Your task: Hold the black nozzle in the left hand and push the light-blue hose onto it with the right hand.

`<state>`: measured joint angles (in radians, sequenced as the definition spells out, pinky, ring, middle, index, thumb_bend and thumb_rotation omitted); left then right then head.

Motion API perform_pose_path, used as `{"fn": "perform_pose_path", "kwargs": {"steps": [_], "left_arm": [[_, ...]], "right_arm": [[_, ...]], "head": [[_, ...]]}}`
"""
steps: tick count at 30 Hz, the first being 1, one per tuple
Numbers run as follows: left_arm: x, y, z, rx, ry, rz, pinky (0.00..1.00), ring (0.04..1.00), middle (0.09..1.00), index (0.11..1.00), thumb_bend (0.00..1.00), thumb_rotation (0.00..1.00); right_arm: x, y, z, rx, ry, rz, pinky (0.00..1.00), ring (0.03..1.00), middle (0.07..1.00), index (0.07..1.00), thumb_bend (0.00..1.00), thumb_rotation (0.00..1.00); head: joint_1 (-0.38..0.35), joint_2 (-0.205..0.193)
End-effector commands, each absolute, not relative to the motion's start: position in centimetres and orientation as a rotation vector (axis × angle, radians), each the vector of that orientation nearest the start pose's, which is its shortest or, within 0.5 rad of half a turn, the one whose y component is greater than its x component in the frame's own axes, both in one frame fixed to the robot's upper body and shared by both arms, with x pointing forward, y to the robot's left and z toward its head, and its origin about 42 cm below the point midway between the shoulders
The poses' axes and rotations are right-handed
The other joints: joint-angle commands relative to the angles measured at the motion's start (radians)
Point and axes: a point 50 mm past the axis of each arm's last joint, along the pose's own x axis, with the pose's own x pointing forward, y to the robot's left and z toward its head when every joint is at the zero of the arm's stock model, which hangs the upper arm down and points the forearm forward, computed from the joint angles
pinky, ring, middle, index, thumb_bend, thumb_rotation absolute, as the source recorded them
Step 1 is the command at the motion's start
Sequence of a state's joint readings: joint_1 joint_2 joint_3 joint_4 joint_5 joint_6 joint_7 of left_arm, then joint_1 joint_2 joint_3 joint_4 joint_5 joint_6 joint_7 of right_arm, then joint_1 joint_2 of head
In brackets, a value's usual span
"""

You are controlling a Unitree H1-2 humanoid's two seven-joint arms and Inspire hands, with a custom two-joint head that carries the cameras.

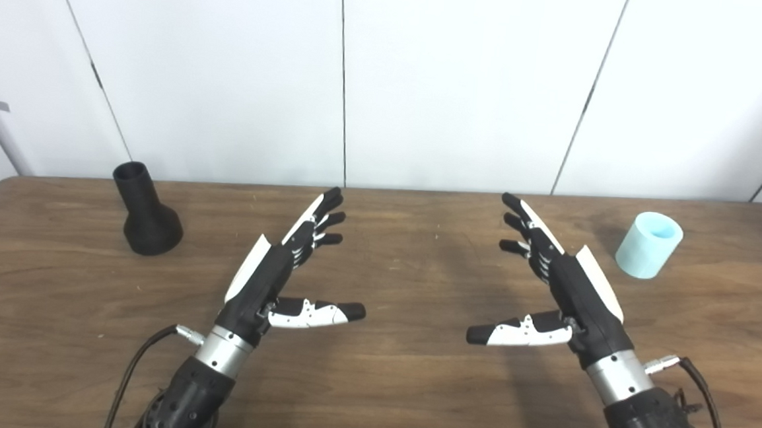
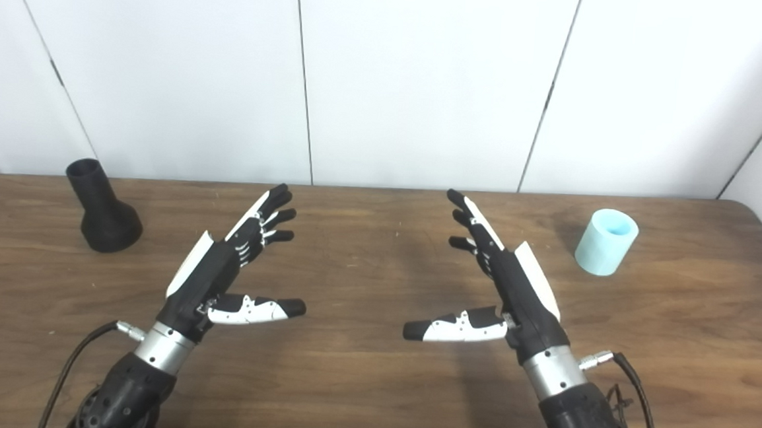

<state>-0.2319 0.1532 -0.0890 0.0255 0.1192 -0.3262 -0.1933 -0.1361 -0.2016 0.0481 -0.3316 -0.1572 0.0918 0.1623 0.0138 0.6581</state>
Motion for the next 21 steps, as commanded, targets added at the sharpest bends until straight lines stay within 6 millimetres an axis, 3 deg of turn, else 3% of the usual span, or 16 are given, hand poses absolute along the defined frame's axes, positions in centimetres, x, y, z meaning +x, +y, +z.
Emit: {"fn": "perform_pose_path", "kwargs": {"steps": [1,5,9,11,13,15,21], "left_arm": [[35.1,20.1,19.9,0.313,-0.585,-0.354,0.82,0.929,0.96,0.993,0.9,0.26],[35.1,19.3,19.6,0.306,-0.589,-0.34,0.77,0.885,0.914,0.96,0.9,0.25],[35.3,17.2,18.5,0.279,-0.612,-0.269,0.51,0.654,0.709,0.754,0.81,0.17],[35.6,16.1,17.8,0.269,-0.62,-0.237,0.43,0.579,0.638,0.673,0.78,0.12],[35.6,15.3,17.6,0.282,-0.628,-0.208,0.41,0.539,0.608,0.63,0.74,0.1],[35.7,14.7,17.4,0.291,-0.631,-0.189,0.4,0.513,0.591,0.518,0.55,0.07],[36.1,14.9,18.1,0.359,-0.669,-0.143,0.43,0.516,0.584,0.495,0.51,0.07]], "right_arm": [[31.0,-23.1,23.8,-0.385,-0.43,0.21,0.85,0.94,0.996,0.973,0.89,0.19],[30.9,-24.0,23.5,-0.388,-0.428,0.204,0.84,0.936,0.986,0.971,0.88,0.18],[30.6,-25.6,23.2,-0.396,-0.422,0.196,0.85,0.931,0.974,0.96,0.86,0.13],[30.3,-26.1,23.3,-0.398,-0.414,0.191,0.84,0.928,0.972,0.956,0.84,0.08],[30.3,-26.4,23.1,-0.386,-0.426,0.184,0.83,0.923,0.96,0.943,0.83,0.05],[30.5,-26.8,22.8,-0.376,-0.436,0.18,0.78,0.898,0.935,0.914,0.82,0.05],[30.9,-27.4,22.4,-0.364,-0.478,0.177,0.74,0.853,0.906,0.878,0.79,0.02]], "head": [[0.014,-0.002],[0.198,-0.056],[0.325,-0.122],[0.373,-0.157],[0.426,-0.194],[0.453,-0.219],[0.494,-0.259]]}}
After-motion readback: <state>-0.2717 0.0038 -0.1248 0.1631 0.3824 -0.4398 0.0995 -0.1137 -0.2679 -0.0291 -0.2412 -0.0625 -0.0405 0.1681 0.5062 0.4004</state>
